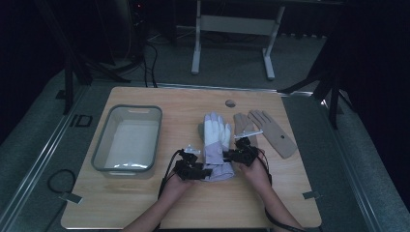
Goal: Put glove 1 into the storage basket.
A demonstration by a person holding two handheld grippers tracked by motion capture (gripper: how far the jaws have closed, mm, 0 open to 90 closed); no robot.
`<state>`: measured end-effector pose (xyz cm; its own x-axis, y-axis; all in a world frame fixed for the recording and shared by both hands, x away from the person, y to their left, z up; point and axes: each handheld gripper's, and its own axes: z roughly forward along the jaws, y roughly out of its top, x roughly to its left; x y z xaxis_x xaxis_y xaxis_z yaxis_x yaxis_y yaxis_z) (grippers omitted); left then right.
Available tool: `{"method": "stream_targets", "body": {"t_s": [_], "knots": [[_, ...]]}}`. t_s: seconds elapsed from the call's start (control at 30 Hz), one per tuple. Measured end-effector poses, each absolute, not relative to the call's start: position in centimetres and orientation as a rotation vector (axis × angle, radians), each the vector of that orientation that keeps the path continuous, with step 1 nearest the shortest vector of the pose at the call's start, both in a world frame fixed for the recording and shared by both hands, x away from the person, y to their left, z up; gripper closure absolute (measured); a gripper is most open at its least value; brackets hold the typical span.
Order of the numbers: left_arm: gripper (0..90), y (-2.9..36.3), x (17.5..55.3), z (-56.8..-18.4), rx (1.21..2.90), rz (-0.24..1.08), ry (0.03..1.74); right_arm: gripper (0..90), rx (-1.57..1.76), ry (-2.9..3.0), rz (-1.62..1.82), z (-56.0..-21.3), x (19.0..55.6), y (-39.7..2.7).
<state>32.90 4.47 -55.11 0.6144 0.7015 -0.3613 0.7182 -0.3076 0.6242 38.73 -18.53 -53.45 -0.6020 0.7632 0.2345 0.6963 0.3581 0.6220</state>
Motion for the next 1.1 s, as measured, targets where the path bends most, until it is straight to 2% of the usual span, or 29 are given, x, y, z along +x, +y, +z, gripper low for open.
{"method": "stream_targets", "body": {"t_s": [0.13, 0.3, 0.47, 0.67, 1.1], "knots": [[66.5, 4.1, 32.9, -54.6, 2.082, -0.034, 1.107, 79.3, 1.342, 2.501, 1.029, -53.2, 38.5, -18.1], [75.1, 4.4, 33.1, -54.3, 2.09, -0.057, 1.092, 80.5, 1.33, 2.467, 1.004, -52.8, 37.9, -17.7], [76.9, 4.5, 33.4, -53.7, 2.106, -0.067, 1.07, 81.1, 1.338, 2.458, 1.037, -52.1, 37.8, -17.9], [77.2, 4.5, 33.3, -52.3, 2.142, -0.017, 1.035, 81.3, 1.328, 2.439, 1.051, -51.0, 37.7, -17.7], [77.2, 6.8, 33.5, -48.5, 2.178, 0.024, 0.987, 81.2, 1.279, 2.421, 1.131, -47.9, 37.7, -16.0]]}}
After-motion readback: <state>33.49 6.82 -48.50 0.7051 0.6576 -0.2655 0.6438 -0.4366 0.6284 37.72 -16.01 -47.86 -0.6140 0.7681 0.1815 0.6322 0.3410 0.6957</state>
